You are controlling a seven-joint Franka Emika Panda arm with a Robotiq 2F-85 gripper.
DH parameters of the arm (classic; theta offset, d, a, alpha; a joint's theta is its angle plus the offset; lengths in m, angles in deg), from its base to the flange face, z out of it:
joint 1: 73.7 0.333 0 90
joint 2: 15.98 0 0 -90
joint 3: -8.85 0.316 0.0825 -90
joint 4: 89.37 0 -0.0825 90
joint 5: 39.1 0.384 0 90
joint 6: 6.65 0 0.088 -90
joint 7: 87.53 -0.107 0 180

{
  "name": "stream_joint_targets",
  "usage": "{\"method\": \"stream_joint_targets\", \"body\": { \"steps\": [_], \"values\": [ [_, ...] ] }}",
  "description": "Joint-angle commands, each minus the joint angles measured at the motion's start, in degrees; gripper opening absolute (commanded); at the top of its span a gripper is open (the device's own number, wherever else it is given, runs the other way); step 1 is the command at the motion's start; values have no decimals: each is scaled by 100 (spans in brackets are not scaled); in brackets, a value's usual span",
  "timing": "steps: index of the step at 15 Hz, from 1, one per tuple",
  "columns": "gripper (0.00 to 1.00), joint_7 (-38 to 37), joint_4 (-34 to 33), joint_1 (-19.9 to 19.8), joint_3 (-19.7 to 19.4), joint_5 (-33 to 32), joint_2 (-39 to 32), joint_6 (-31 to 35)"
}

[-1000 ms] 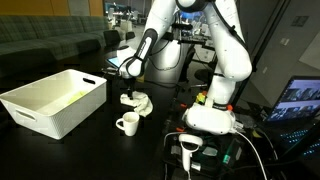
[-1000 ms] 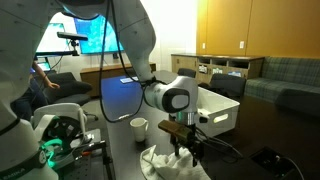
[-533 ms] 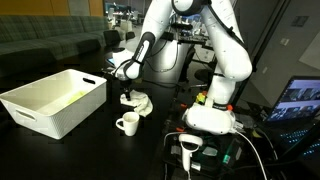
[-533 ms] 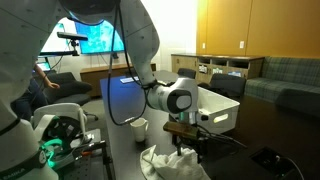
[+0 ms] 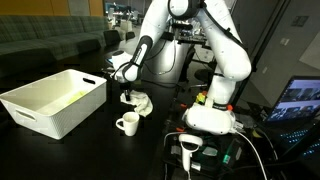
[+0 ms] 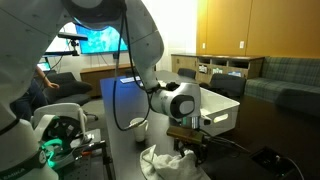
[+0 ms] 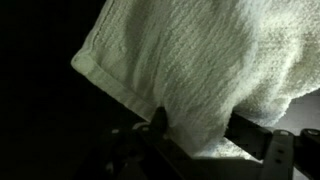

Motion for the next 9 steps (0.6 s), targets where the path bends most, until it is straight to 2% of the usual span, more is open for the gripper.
{"method": "stream_joint_targets", "body": {
  "steps": [1,5,9],
  "values": [
    [30,171,-130,-131,66,19,-105,-32],
    [0,-95,223,-103,-56,24,368,47],
    [3,-707,705,-46,-154,220,1173,130]
  ]
}}
